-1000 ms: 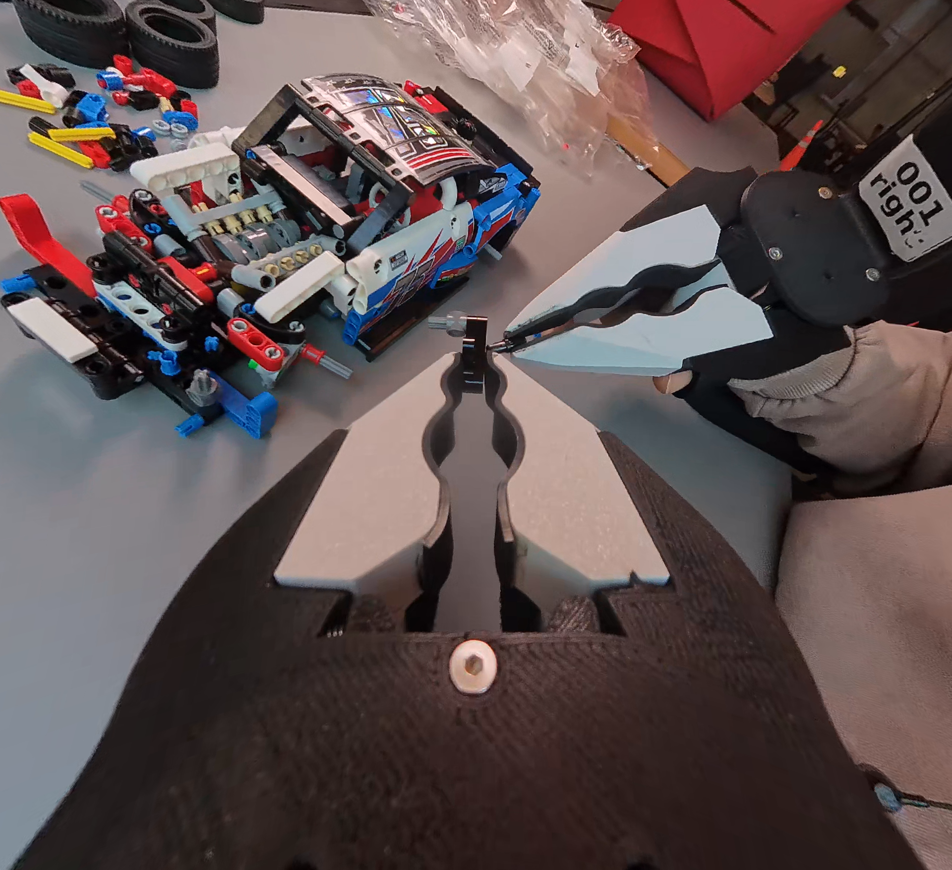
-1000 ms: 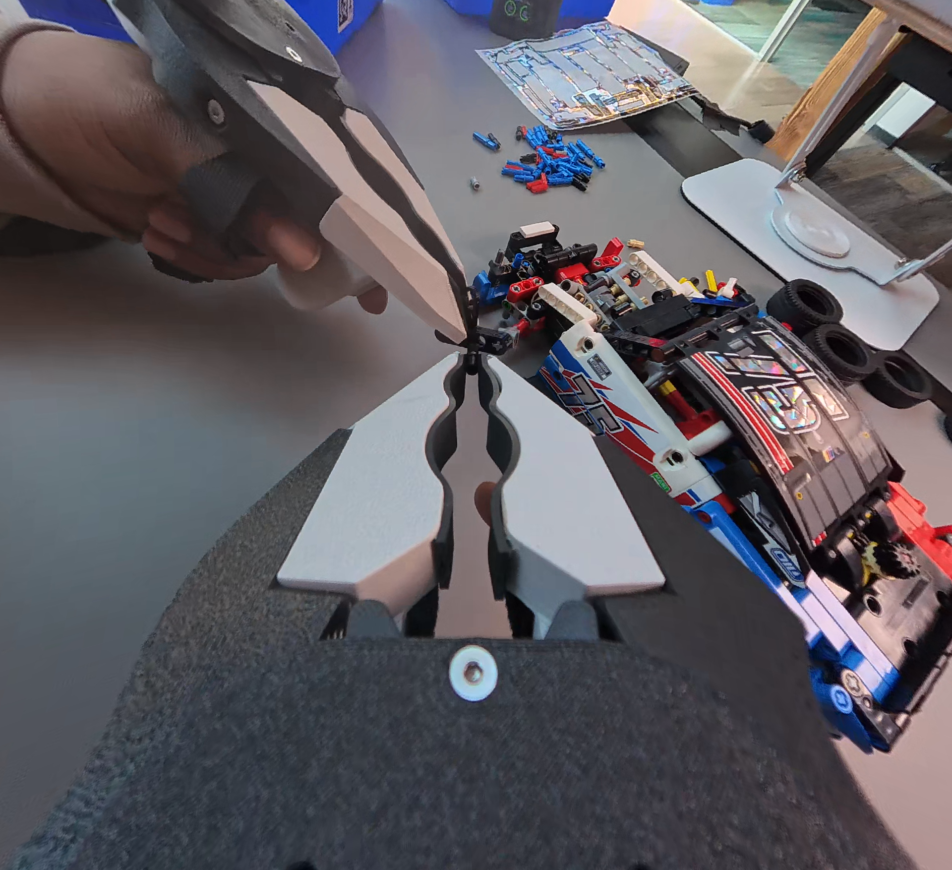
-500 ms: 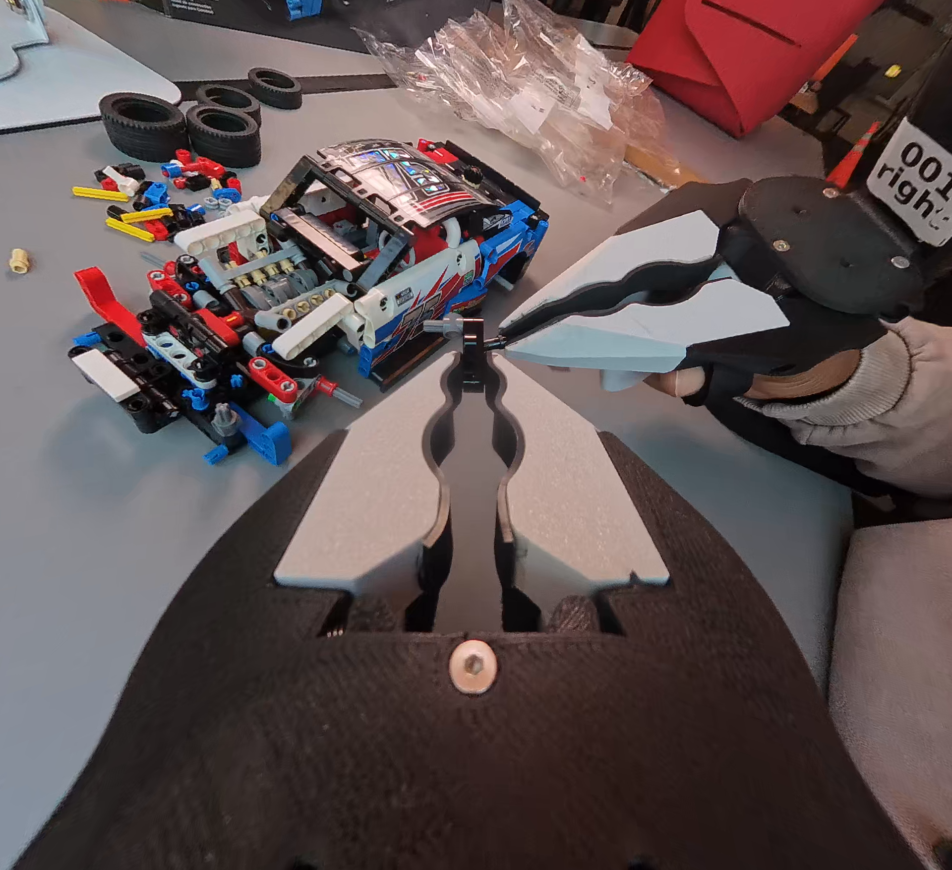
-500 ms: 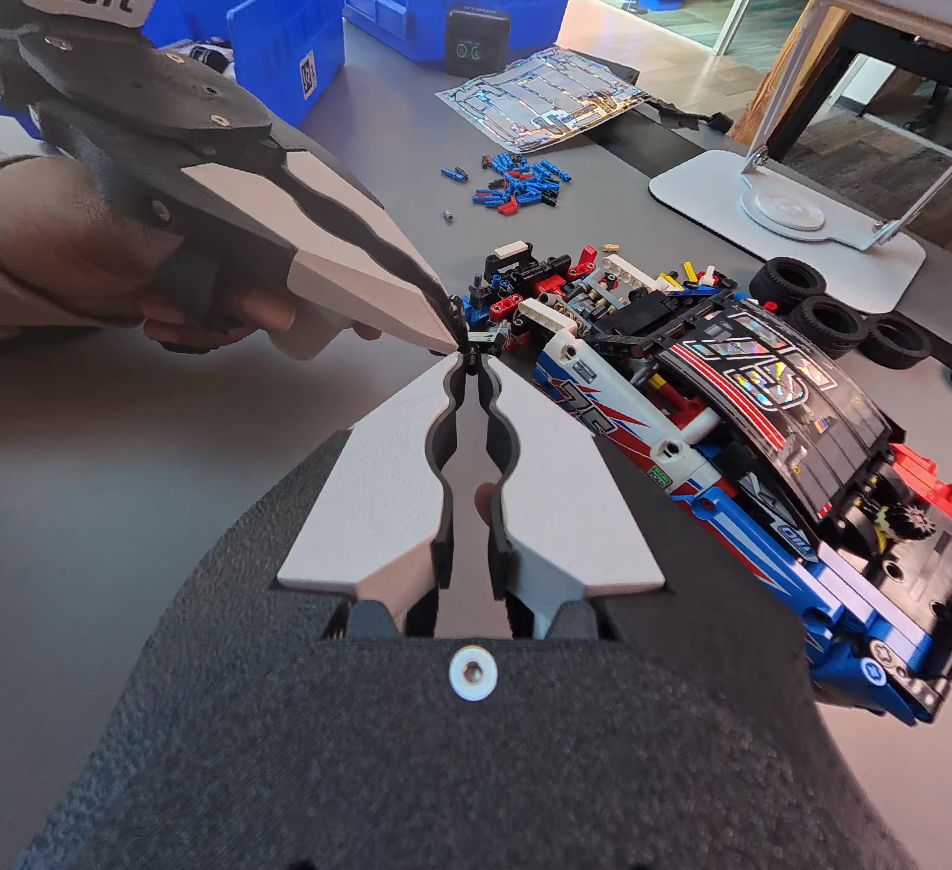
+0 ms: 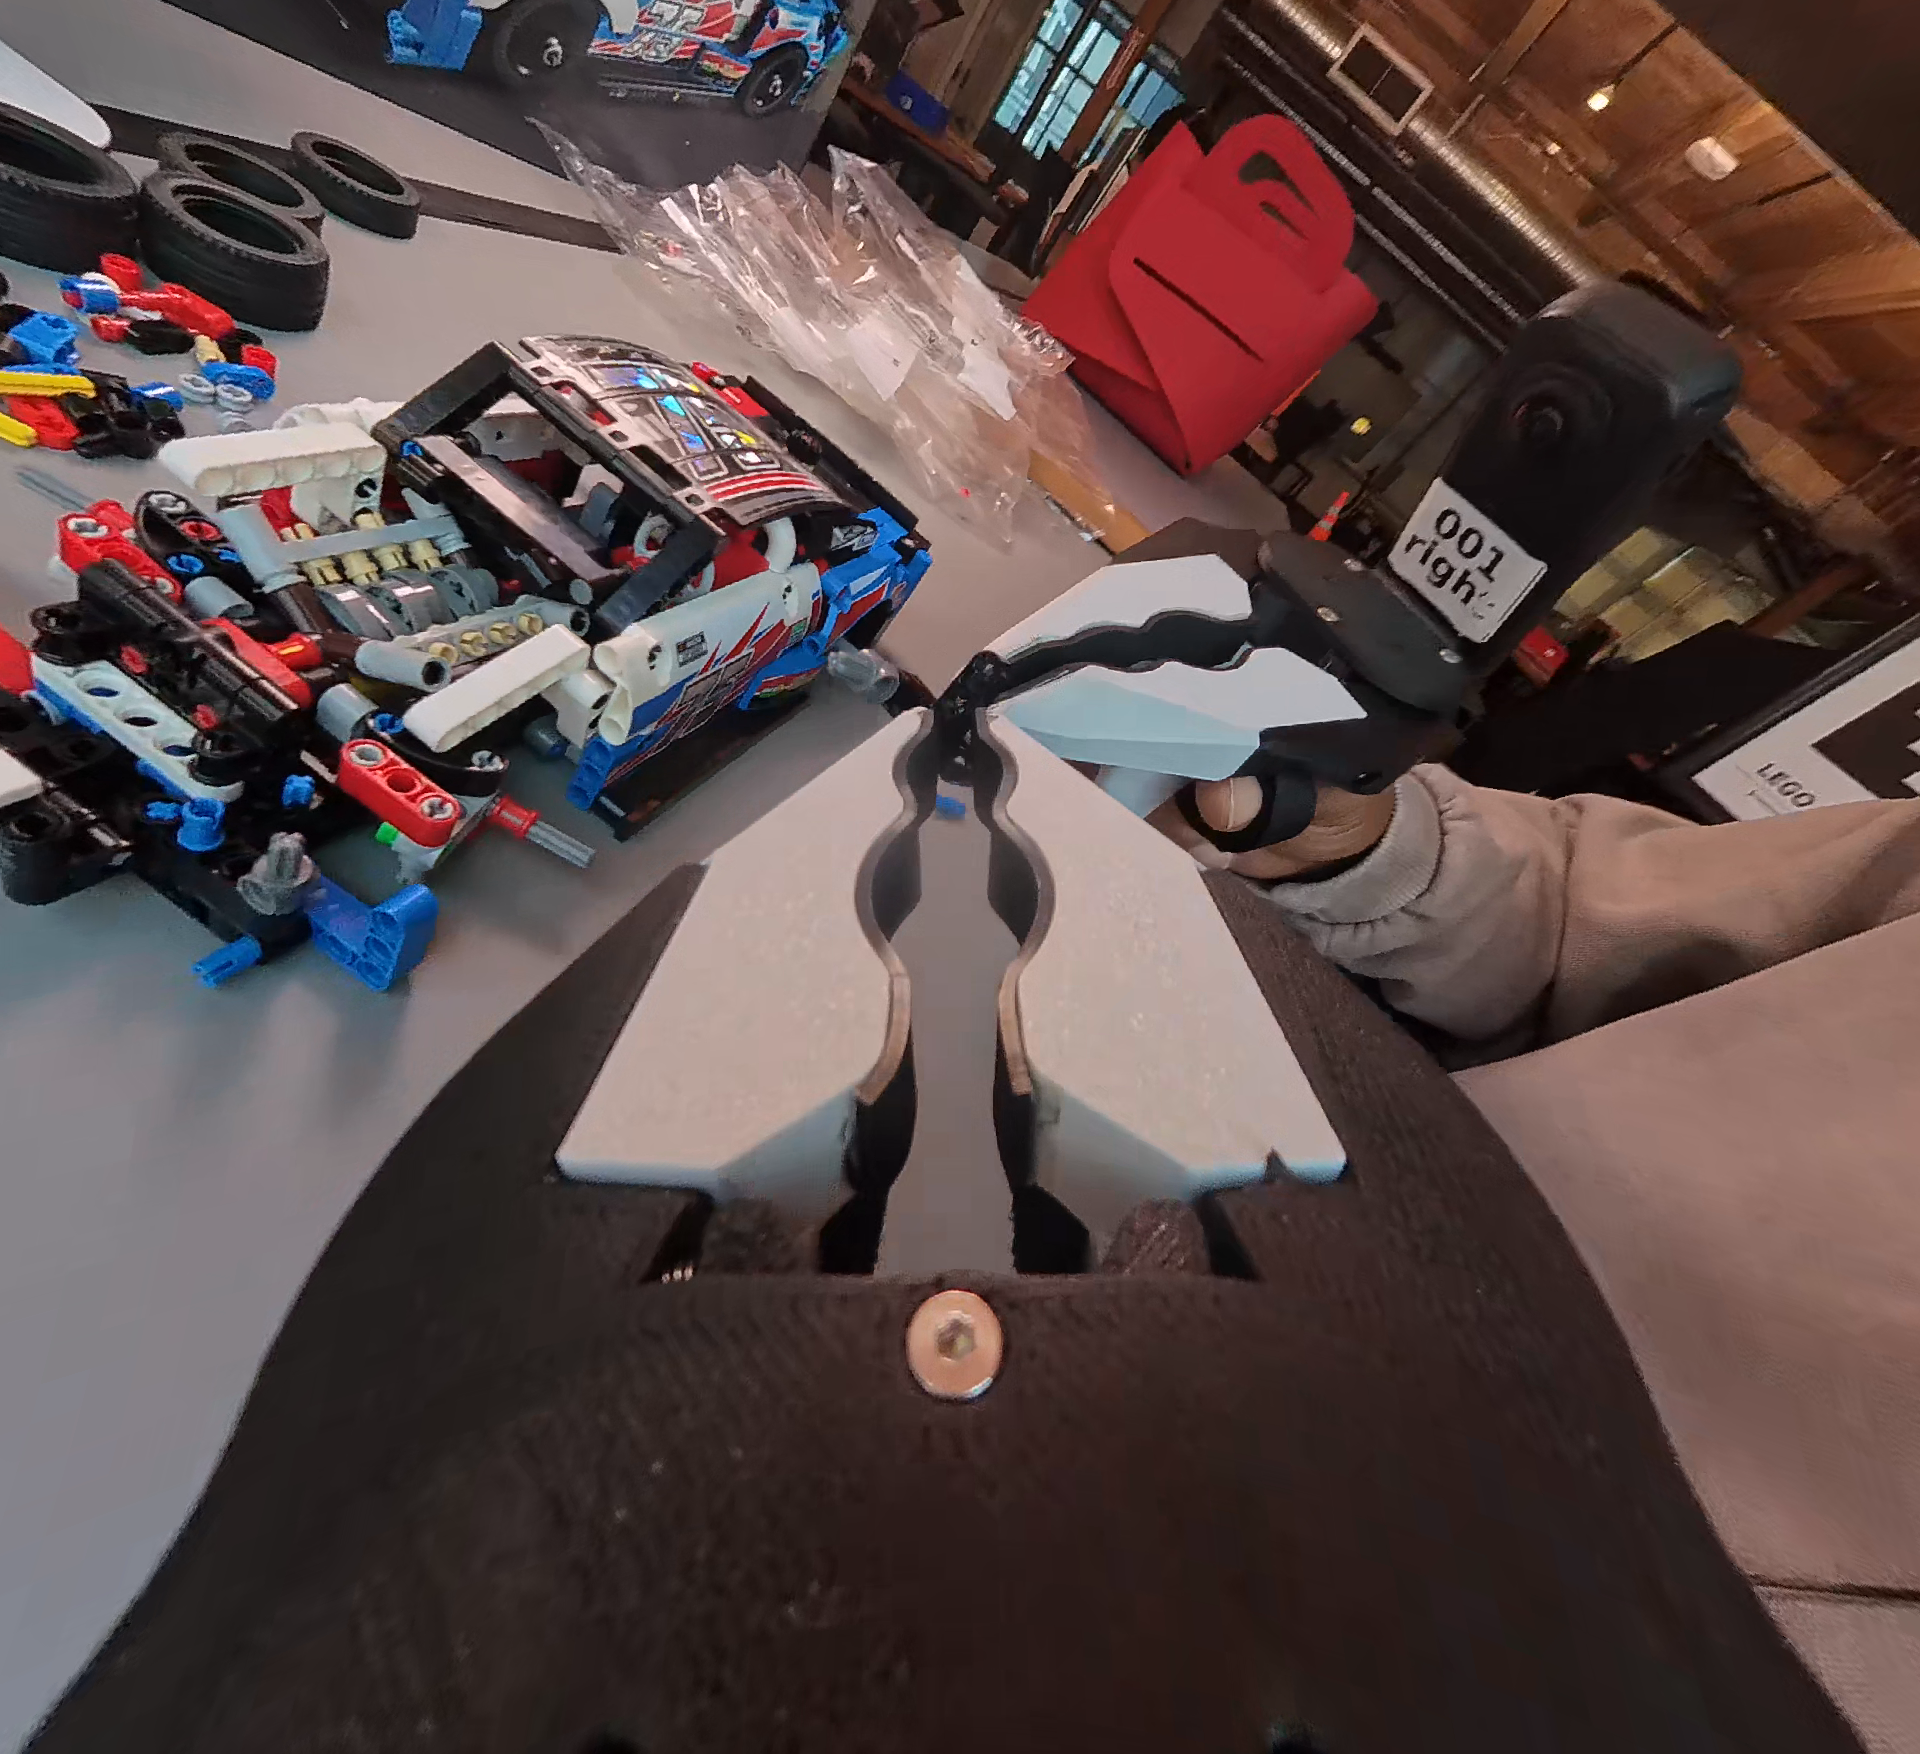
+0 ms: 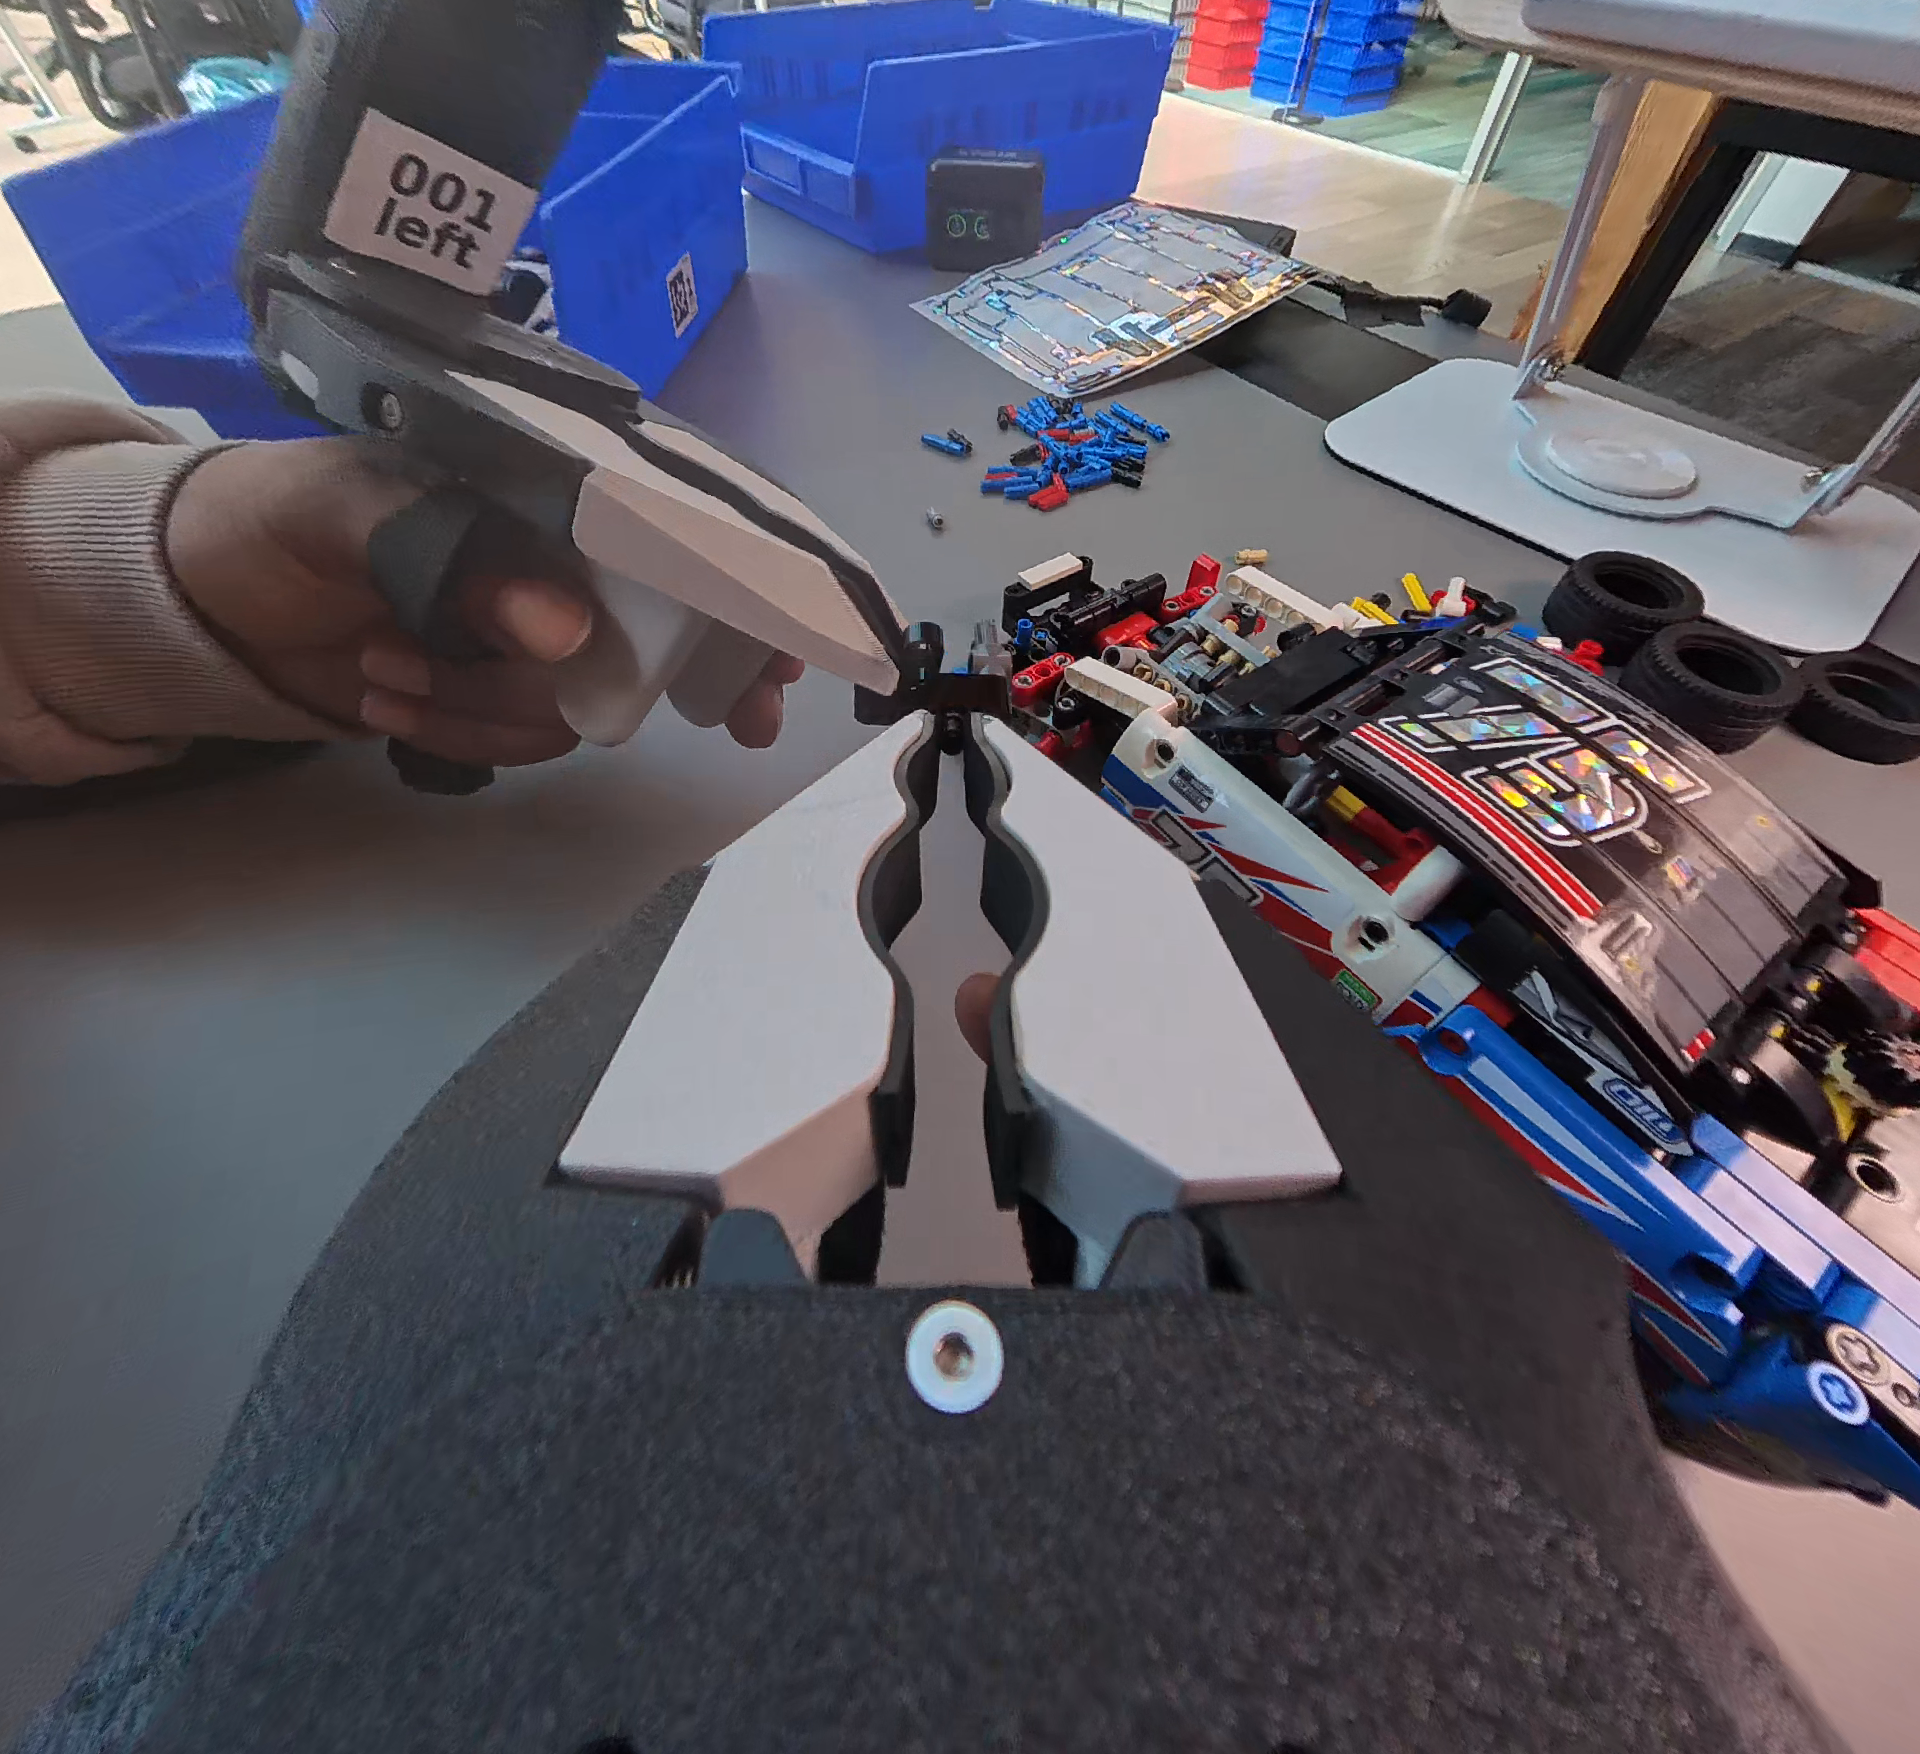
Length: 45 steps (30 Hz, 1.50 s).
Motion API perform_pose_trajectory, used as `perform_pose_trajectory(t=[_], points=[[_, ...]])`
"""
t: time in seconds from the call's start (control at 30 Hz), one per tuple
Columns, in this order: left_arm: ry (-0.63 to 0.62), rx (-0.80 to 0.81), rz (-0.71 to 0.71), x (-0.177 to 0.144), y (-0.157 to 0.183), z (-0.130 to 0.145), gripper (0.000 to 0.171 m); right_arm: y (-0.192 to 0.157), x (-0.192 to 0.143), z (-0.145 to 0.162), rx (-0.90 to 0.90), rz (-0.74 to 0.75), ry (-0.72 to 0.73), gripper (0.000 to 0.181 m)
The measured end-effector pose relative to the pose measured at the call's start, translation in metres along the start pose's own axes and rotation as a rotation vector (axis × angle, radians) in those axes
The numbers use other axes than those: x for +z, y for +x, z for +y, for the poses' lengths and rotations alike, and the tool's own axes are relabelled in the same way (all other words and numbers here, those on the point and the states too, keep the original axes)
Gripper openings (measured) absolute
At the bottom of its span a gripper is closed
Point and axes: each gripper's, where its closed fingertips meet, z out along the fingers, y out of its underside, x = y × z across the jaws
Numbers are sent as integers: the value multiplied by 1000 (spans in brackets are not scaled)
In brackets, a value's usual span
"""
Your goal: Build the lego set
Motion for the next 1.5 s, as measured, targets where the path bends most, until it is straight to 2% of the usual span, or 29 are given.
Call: perform_pose_trajectory(t=[0.2, 0.5, 0.83, 0.93, 1.0, 1.1, 1.37, 1.43, 1.5], points=[[80, -180, 193, -10, 15, -15, 3, -8, -9, -22, 20, -69, 139, 2], [113, -307, 360, -17, 31, -22, 2, -18, -19, -38, 33, -151, 245, 2], [101, -285, 452, -24, 46, -23, 0, -28, -26, -44, 88, -257, 286, 2], [61, -205, 480, -16, 69, -16, 0, -44, -17, -31, 37, -287, 225, 2], [77, -151, 500, -19, 82, -25, 0, -45, -24, -44, 6, -253, 315, 2], [85, -131, 468, -24, 76, -26, 0, -34, -31, -58, 71, -260, 349, 2], [58, -152, 402, -26, 50, -24, 0, -22, -29, -46, 12, -217, 284, 2], [32, -95, 327, -27, 37, -22, 0, -17, -29, -44, 25, -215, 269, 2], [-37, 33, 182, -29, 15, -17, 0, -11, -28, -39, 26, -203, 246, 2]])
